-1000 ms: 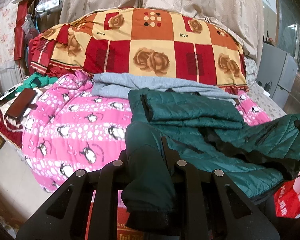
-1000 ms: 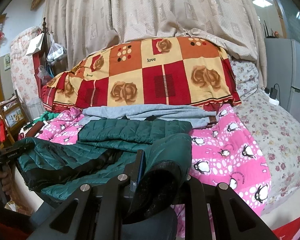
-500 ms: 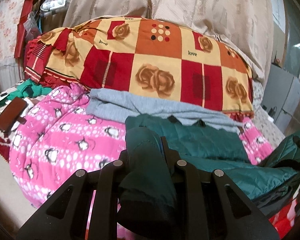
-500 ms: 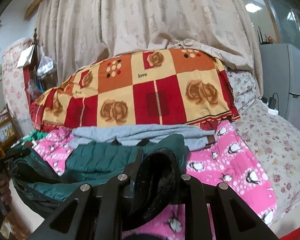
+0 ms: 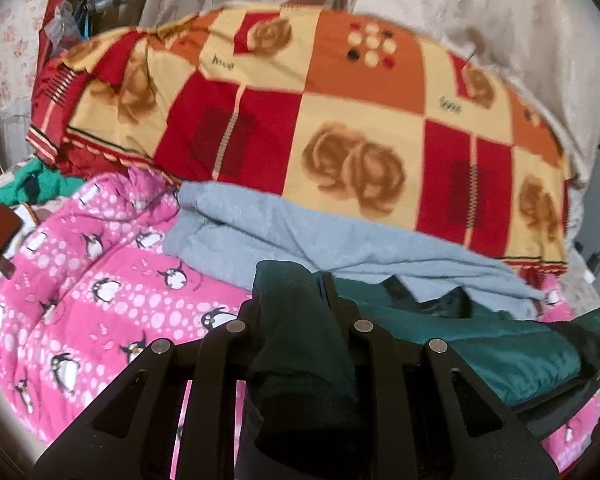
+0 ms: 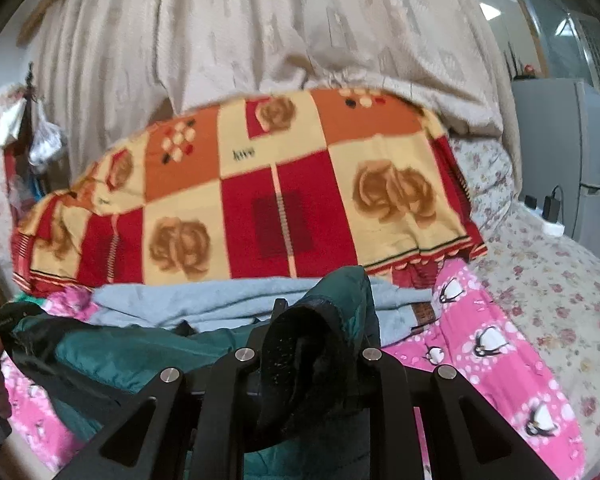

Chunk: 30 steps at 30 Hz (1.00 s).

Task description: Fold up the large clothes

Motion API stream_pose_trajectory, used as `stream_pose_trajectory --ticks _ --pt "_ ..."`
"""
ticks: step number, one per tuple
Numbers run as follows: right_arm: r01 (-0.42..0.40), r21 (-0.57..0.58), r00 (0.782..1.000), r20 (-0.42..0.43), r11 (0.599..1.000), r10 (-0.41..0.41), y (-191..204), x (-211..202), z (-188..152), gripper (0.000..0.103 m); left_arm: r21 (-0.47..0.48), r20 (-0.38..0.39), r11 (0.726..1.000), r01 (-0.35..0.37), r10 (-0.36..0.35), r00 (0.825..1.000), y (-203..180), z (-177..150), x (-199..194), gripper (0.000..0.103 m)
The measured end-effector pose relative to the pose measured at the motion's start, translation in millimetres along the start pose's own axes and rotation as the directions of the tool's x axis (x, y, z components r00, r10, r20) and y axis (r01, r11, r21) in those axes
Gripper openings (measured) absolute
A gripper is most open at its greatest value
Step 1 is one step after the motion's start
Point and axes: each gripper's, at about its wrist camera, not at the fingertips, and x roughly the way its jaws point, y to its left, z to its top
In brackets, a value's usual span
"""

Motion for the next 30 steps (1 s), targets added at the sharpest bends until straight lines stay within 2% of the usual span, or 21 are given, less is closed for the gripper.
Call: stream_pose_trajectory --ticks 5,12,16,22,25,30 --pt "0.035 0.011 0.996 -0.085 0.999 -0.034 -4 65 -12 0.017 -0.009 -0.062 0.999 -0.050 0.049 0.997 -2 -8 61 0.018" --pt "0.077 0.054 0.981 -0.180 0.996 -0.066 -25 131 -19 0.017 0.041 -0.089 0.997 -0.067 0.070 0.994 -17 -3 111 0.019" --pt "0.085 0.049 0.974 -0.215 0.995 -0.073 -27 157 -26 0.017 0.074 -0.116 0.992 -0.104 0.112 0.987 -22 -11 132 0.020" --pt "0.057 0.054 0.964 -0.262 0.997 -0.041 -25 188 -40 0.017 0.075 -0.104 0.989 -0.130 0.137 0.985 -21 -24 150 0.022" --pt "0.041 0.083 0.957 -0.291 0.996 -0.015 -30 197 -47 0.021 0.082 -0.113 0.988 -0.132 0.141 0.984 -22 -24 155 0.023" --pt "-0.011 0.180 0.945 -0.319 0.984 0.069 -45 198 -52 0.027 0.032 -0.140 0.996 -0.084 0.088 0.986 -14 -22 155 0.029"
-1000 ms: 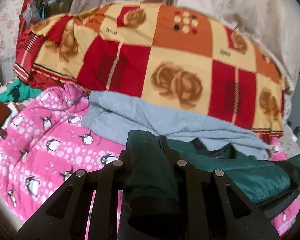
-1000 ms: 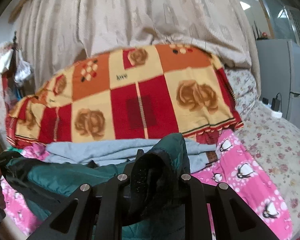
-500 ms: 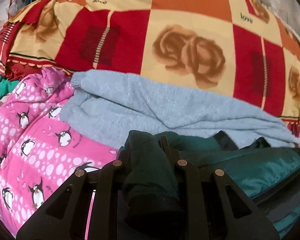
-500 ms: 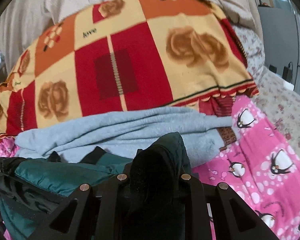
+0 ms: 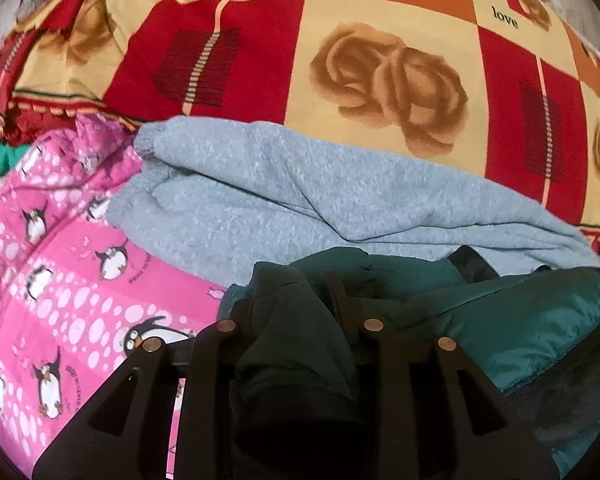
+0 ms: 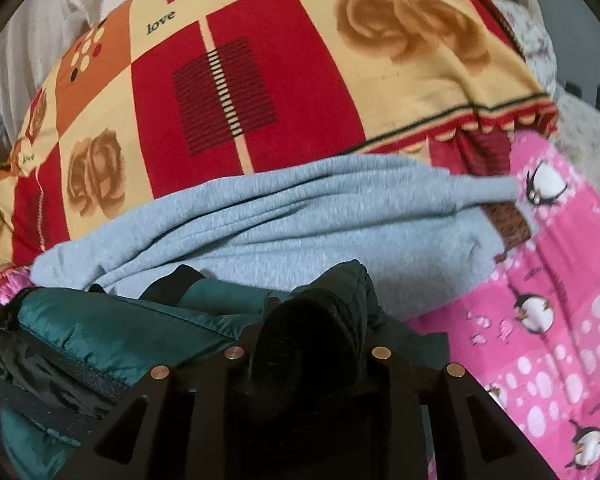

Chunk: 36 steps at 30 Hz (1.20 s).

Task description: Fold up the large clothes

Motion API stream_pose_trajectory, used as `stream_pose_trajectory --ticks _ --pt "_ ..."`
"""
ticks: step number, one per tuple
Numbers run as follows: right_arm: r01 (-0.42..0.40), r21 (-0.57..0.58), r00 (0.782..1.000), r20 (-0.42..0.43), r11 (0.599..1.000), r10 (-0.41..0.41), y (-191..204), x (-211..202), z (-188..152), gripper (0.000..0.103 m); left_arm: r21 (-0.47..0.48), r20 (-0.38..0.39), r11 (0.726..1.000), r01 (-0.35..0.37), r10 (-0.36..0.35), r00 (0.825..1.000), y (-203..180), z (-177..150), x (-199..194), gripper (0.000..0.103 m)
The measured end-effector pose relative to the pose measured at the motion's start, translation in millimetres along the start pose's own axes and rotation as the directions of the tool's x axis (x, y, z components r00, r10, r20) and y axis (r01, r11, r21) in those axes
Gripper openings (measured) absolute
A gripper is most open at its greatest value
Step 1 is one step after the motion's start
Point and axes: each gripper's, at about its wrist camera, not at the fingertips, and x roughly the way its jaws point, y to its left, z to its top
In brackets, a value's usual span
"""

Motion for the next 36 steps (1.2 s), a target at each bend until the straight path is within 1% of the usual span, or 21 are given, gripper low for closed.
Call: stream_pose_trajectory --ticks 4,6,8,9,11,13,14,15,16,17,18,20,22,25,28,30,32,33,34,35,36 --pt "-0.048 0.065 0.998 -0.032 0.997 0.050 -9 -1 -1 0.030 -0.054 -0.050 0.996 0.075 -0.078 0.996 11 3 4 0.034" --pt "-0.040 0.081 0.995 -0.087 0.996 0.047 -9 1 3 0.031 -0.042 -0.085 0.996 0.074 -0.078 0.993 8 7 5 0.035" --pt "-0.016 0.092 0.985 -0.168 0.996 0.032 -7 2 9 0.032 -0.011 -0.114 0.997 0.075 -0.076 0.991 5 17 0 0.036" --pt "-0.018 0.093 0.981 -0.188 0.995 0.035 -6 -2 15 0.032 -0.008 -0.110 0.997 0.080 -0.081 0.991 6 21 -7 0.036" --pt "-0.048 0.104 0.983 -0.172 0.993 0.065 -6 -16 24 0.032 -0.015 -0.090 0.995 0.103 -0.104 0.991 9 31 -21 0.041" --pt "-0.094 0.143 0.985 -0.129 0.985 0.112 -9 -37 31 0.040 -0.007 -0.064 0.993 0.119 -0.119 0.991 11 41 -37 0.068" --pt "-0.108 0.156 0.984 -0.122 0.982 0.127 -10 -42 33 0.051 0.005 -0.042 0.994 0.108 -0.107 0.993 11 43 -43 0.090" --pt "-0.131 0.167 0.982 -0.112 0.977 0.151 -10 -50 33 0.070 0.025 -0.001 0.996 0.084 -0.084 0.996 11 46 -52 0.093" --pt "-0.139 0.167 0.982 -0.103 0.976 0.158 -10 -56 33 0.076 0.031 0.010 0.997 0.077 -0.077 0.997 13 47 -56 0.093" --pt "-0.143 0.164 0.983 -0.091 0.976 0.159 -9 -61 32 0.078 0.022 -0.002 0.996 0.087 -0.087 0.996 15 49 -58 0.093" --pt "-0.149 0.157 0.983 -0.080 0.976 0.163 -8 -67 30 0.078 0.011 -0.006 0.996 0.091 -0.091 0.996 19 50 -59 0.093" --pt "-0.150 0.147 0.984 -0.076 0.978 0.162 -5 -73 28 0.078 -0.001 0.034 0.996 0.084 -0.084 0.996 21 51 -70 0.093" --pt "-0.132 0.128 0.987 -0.075 0.983 0.143 -1 -78 27 0.078 0.004 0.053 0.996 0.092 -0.092 0.994 17 50 -77 0.093" --pt "-0.093 0.048 0.993 -0.075 0.994 0.097 11 -81 26 0.078 0.054 0.065 0.993 0.102 -0.106 0.992 0 49 -78 0.093" --pt "-0.062 -0.071 0.996 -0.071 0.996 0.057 32 -72 23 0.078 0.127 0.094 0.988 0.087 -0.100 0.991 -20 44 -73 0.093" --pt "-0.047 -0.135 0.996 -0.078 0.990 0.037 47 -56 18 0.078 0.172 0.068 0.983 0.065 -0.078 0.995 -32 41 -55 0.093" --pt "-0.031 -0.166 0.995 -0.096 0.986 0.015 52 -36 14 0.078 0.204 0.013 0.979 0.026 -0.029 0.999 -41 35 -29 0.093" --pt "-0.003 -0.186 0.993 -0.113 0.983 -0.018 53 -17 10 0.078 0.217 -0.032 0.976 0.007 0.000 1.000 -44 30 -11 0.093" --pt "0.010 -0.189 0.991 -0.127 0.982 -0.035 51 -8 6 0.078 0.214 -0.069 0.977 0.008 0.007 0.998 -45 26 3 0.093" --pt "0.011 -0.183 0.990 -0.136 0.983 -0.037 48 3 3 0.079 0.200 -0.086 0.980 0.016 0.002 0.996 -45 22 12 0.093" --pt "-0.005 -0.171 0.992 -0.127 0.985 -0.017 44 11 1 0.081 0.185 -0.078 0.983 0.018 -0.003 0.997 -44 19 18 0.093"
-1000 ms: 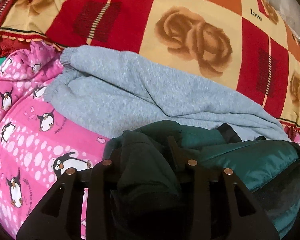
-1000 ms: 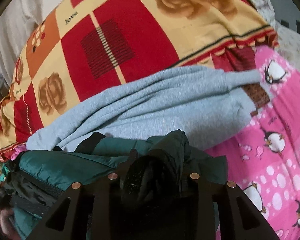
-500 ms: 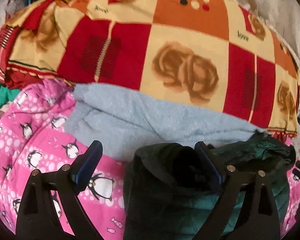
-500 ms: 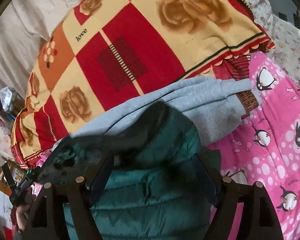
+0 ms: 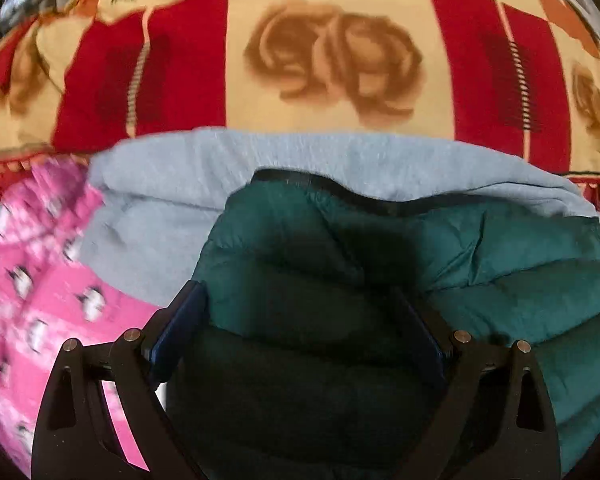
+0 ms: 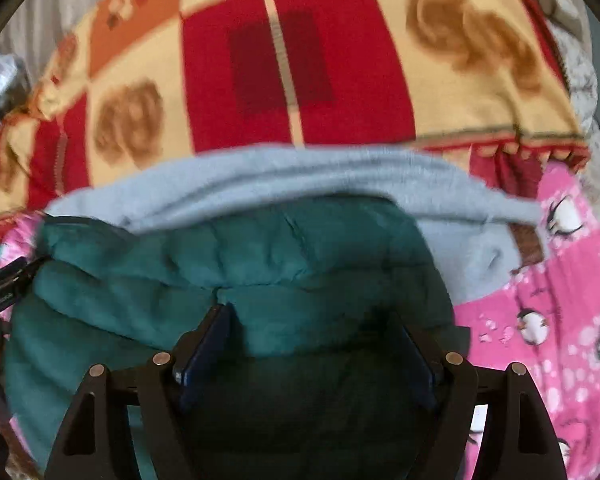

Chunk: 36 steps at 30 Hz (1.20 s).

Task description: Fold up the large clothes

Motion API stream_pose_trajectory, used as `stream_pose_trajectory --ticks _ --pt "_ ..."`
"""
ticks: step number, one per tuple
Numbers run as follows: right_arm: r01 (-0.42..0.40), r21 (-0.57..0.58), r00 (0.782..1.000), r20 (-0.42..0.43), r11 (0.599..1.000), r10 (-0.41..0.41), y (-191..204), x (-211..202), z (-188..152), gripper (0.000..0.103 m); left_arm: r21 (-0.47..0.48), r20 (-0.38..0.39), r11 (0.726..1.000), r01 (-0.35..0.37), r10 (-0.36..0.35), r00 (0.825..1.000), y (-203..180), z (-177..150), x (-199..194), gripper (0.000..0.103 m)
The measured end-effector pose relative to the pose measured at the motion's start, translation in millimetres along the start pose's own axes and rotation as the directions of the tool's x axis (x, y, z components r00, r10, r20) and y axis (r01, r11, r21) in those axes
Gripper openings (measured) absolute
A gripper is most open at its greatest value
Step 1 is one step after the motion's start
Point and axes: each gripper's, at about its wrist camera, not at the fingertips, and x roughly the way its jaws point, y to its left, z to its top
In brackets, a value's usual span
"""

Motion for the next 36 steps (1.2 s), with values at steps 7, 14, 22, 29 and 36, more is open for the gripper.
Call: stream_pose_trajectory --ticks 7,14,22,29,36 --pt "-0.024 0.024 0.999 0.031 0.999 0.024 -8 29 2 0.086 -0.052 -0.023 0.998 -0.035 0.034 0.999 4 4 30 0.097" --pt "-0.025 0.031 1.000 -0.014 0.999 0.025 -9 28 5 0.087 -0.041 -0.077 0.999 -0.033 0.030 0.997 8 10 31 0.097" --pt "-0.098 -0.050 0.989 0.106 0.994 0.103 -26 -103 -23 0.077 0.007 0.106 0.986 0.164 -0.164 0.981 56 -20 -84 0.097" --pt "-0.206 0.115 0.978 0.054 0.972 0.201 -66 -103 -118 0.078 0.034 0.144 0.939 0.342 -0.343 0.928 91 -120 -105 0.097" --pt "-0.454 0.255 0.891 0.130 0.854 0.435 -71 -72 -149 0.082 -0.020 0.061 0.858 0.513 -0.512 0.857 72 -143 -79 0.097"
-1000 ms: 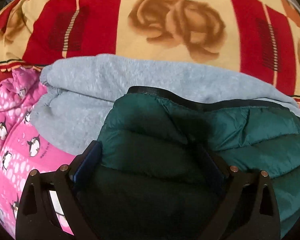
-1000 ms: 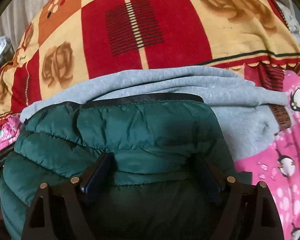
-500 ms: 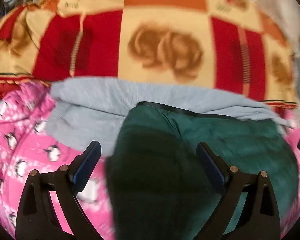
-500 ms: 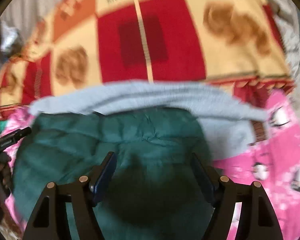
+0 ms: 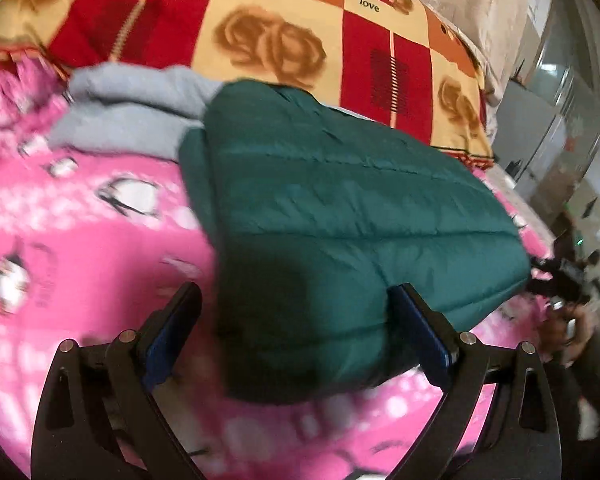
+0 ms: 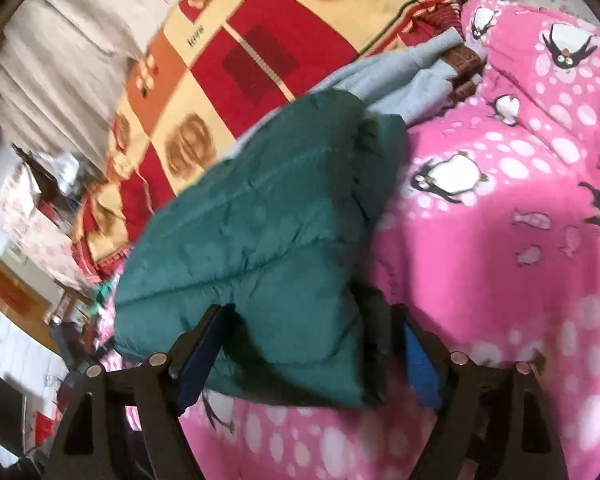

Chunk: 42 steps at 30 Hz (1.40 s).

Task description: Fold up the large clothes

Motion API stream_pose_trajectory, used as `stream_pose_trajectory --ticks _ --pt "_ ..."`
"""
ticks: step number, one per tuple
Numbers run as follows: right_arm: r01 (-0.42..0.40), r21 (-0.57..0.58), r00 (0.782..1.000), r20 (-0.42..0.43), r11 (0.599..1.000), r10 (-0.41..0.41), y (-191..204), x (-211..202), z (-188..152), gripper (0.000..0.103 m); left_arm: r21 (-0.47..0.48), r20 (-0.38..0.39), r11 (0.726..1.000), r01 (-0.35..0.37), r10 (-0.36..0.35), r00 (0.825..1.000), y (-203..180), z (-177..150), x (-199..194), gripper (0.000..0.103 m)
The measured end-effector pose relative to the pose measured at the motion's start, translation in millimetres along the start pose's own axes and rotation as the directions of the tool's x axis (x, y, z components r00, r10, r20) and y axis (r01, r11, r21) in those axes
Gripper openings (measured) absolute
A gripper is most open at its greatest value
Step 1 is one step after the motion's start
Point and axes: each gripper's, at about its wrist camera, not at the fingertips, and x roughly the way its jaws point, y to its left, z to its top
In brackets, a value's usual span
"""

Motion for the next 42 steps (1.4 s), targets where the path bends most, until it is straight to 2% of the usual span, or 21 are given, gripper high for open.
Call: stream_pose_trajectory --ticks 1,2,3,5,7,9,11,12,15,17,21,23,24,26,28,30,31,32,36,40,42 --pt "-0.021 -0.003 1.000 -0.004 1.000 0.021 2 4 2 0.080 -0.015 -0.001 1.000 0.015 -0.015 1.000 -2 2 3 0.096" --pt "-0.024 -0.014 1.000 -0.005 1.000 0.023 5 7 5 0.067 -0.030 -0.002 0.999 0.020 -0.020 1.000 -6 5 5 0.090" --pt "-0.028 -0.025 1.000 -0.006 0.999 0.028 7 8 7 0.059 -0.033 -0.006 0.999 0.024 -0.025 1.000 -11 7 5 0.080" --pt "-0.034 -0.065 0.999 0.015 0.997 0.035 13 3 14 0.048 -0.010 -0.017 1.000 0.017 -0.018 1.000 -24 7 1 0.071" --pt "-0.035 -0.089 0.999 0.024 0.995 0.037 13 -4 20 0.043 0.026 -0.033 0.999 0.030 -0.029 0.999 -36 6 -5 0.071" --pt "-0.019 -0.096 1.000 0.013 0.995 0.021 8 -7 24 0.043 0.042 -0.055 0.998 0.053 -0.050 0.997 -44 1 -9 0.071" --pt "-0.027 -0.085 1.000 -0.012 0.996 0.027 2 -8 21 0.043 0.063 -0.065 0.997 0.036 -0.032 0.997 -48 -4 -9 0.072" --pt "-0.031 -0.075 0.999 -0.028 0.997 0.029 -1 -7 17 0.046 0.063 -0.069 0.998 0.023 -0.018 0.997 -46 -7 -7 0.080" --pt "-0.002 -0.027 1.000 -0.027 1.000 0.002 -8 -8 9 0.058 -0.019 -0.067 1.000 -0.009 0.007 0.998 -34 -6 -4 0.087" --pt "0.011 0.011 1.000 -0.018 1.000 -0.011 -5 -15 7 0.058 -0.065 -0.072 0.997 -0.047 0.043 0.997 -34 -1 -11 0.087" --pt "0.135 -0.013 0.991 -0.023 0.991 -0.136 20 -45 -2 0.059 -0.003 -0.037 0.989 -0.151 0.150 0.988 -61 6 -45 0.087" --pt "0.240 -0.049 0.970 -0.026 0.969 -0.242 40 -61 -11 0.063 0.034 -0.052 0.982 -0.185 0.187 0.981 -84 8 -61 0.093" --pt "0.283 -0.074 0.958 -0.032 0.956 -0.286 52 -67 -15 0.063 0.061 -0.051 0.972 -0.228 0.231 0.972 -96 8 -65 0.093" --pt "0.369 -0.129 0.926 -0.031 0.921 -0.376 79 -74 -21 0.063 0.133 -0.016 0.925 -0.355 0.360 0.933 -126 6 -77 0.094" --pt "0.469 -0.191 0.879 0.002 0.862 -0.478 106 -81 -29 0.063 0.157 0.024 0.894 -0.420 0.421 0.907 -146 2 -88 0.094" --pt "0.519 -0.226 0.852 0.056 0.825 -0.521 129 -94 -38 0.063 0.153 0.048 0.886 -0.437 0.435 0.899 -161 -4 -100 0.094" --pt "0.525 -0.233 0.848 0.072 0.818 -0.524 138 -100 -41 0.063 0.146 0.052 0.885 -0.441 0.439 0.897 -167 -8 -106 0.094" --pt "0.525 -0.236 0.850 0.084 0.818 -0.521 146 -107 -46 0.063 0.119 0.050 0.889 -0.442 0.440 0.897 -170 -12 -114 0.094" --pt "0.524 -0.262 0.852 0.134 0.811 -0.507 174 -125 -60 0.063 0.000 0.005 0.917 -0.400 0.400 0.917 -170 -24 -134 0.093" --pt "0.479 -0.307 0.878 0.157 0.822 -0.453 202 -145 -78 0.063 -0.005 0.008 0.900 -0.435 0.435 0.900 -181 -32 -156 0.093" --pt "0.443 -0.329 0.896 0.156 0.834 -0.415 212 -154 -87 0.063 -0.004 0.028 0.907 -0.420 0.420 0.907 -190 -33 -169 0.093"
